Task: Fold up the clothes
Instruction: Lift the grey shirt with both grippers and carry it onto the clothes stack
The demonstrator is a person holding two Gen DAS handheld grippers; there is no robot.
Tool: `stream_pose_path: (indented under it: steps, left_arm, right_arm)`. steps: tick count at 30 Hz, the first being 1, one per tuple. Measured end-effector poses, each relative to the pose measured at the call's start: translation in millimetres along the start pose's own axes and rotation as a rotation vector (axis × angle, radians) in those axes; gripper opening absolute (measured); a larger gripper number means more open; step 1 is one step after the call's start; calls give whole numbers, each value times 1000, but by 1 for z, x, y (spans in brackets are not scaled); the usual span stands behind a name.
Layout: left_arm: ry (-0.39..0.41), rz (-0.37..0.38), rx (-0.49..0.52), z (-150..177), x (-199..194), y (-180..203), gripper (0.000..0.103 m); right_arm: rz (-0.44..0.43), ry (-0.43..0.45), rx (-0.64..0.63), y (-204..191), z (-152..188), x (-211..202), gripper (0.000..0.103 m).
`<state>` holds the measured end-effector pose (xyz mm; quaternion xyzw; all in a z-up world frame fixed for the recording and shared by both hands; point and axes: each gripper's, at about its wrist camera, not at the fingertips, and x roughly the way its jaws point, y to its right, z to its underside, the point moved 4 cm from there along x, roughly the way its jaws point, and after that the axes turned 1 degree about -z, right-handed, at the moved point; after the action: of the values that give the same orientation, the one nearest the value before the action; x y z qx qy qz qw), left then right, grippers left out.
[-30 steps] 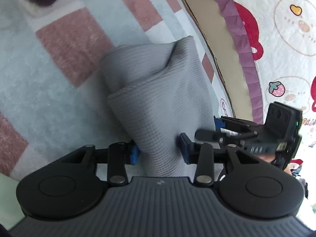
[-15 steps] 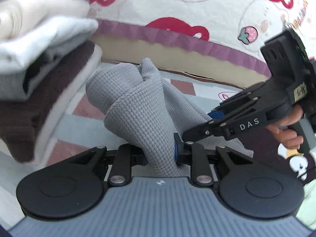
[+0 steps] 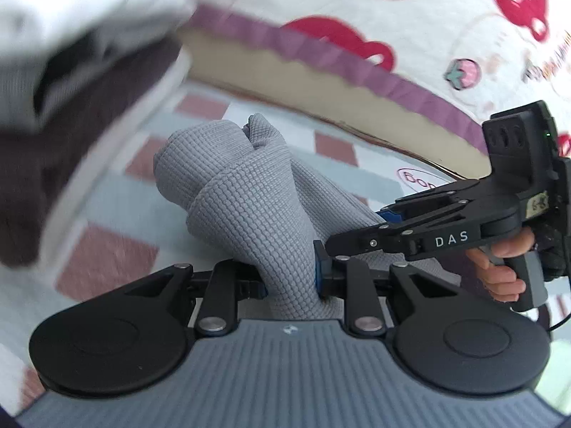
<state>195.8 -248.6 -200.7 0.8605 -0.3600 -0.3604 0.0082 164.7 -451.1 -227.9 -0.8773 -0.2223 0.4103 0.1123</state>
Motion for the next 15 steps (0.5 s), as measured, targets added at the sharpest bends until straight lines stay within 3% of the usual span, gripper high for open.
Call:
stream_pose_path:
  steps: [5, 10, 12, 15]
  left_arm:
    - [144, -6, 194, -15, -58, 44, 21]
    - [262, 17, 283, -24, -128, 74, 21]
    - [276, 1, 301, -29, -156, 80, 21]
    - [231, -35, 271, -39, -184, 75, 21]
  right_arm:
    - [75, 233, -15, -45, 13, -63, 32]
    - [132, 396, -53, -101, 19, -121, 32]
    - [123, 435, -50, -122, 14, -134, 32]
    - [133, 409, -26, -148, 0, -140, 32]
